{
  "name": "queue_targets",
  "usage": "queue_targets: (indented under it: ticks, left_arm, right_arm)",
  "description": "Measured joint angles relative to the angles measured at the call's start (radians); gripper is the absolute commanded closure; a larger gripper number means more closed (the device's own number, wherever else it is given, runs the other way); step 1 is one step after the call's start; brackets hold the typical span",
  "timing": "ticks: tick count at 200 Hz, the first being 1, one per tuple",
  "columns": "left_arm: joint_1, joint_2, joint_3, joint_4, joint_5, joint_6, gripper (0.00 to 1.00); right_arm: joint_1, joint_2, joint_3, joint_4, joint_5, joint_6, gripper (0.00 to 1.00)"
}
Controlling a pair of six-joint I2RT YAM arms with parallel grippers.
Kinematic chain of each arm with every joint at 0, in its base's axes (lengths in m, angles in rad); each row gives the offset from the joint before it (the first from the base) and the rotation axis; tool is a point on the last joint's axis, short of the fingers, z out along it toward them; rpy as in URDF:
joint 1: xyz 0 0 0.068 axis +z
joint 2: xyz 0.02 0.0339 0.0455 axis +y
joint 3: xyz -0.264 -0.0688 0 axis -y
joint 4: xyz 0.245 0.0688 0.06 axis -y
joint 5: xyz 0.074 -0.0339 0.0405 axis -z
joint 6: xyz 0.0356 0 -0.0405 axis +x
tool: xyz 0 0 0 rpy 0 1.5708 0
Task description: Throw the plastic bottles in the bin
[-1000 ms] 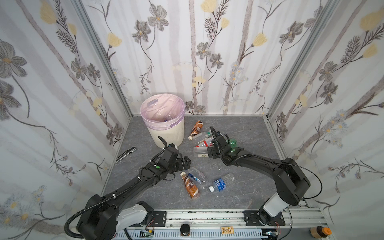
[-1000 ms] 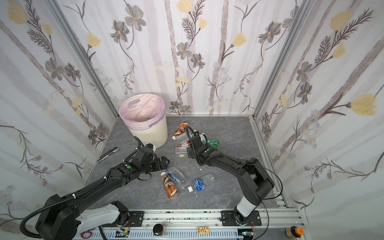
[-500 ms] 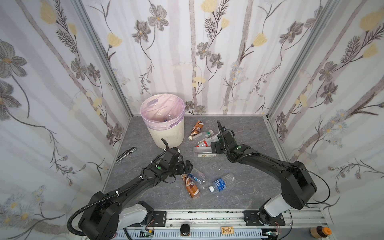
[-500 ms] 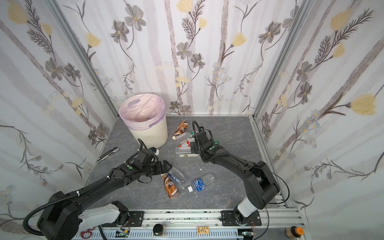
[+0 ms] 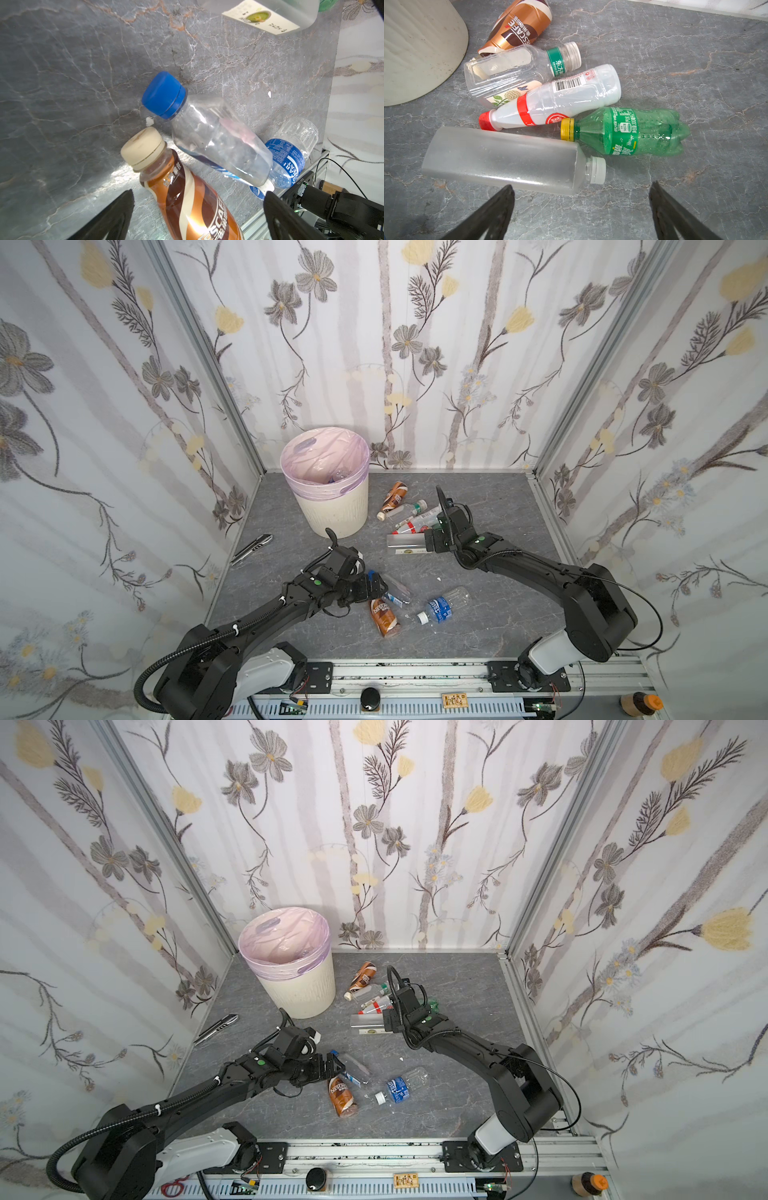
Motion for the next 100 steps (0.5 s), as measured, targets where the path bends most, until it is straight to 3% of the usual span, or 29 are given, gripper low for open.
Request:
queue_targets:
  ticks: [100]
  left_arm:
    - [-0.019,0.061,0.015,0.005,0.024,-0.039,0.0]
  right_arm:
    - [-0.002,-0.008,-0.019,0.031,-0.003,0.011,0.0]
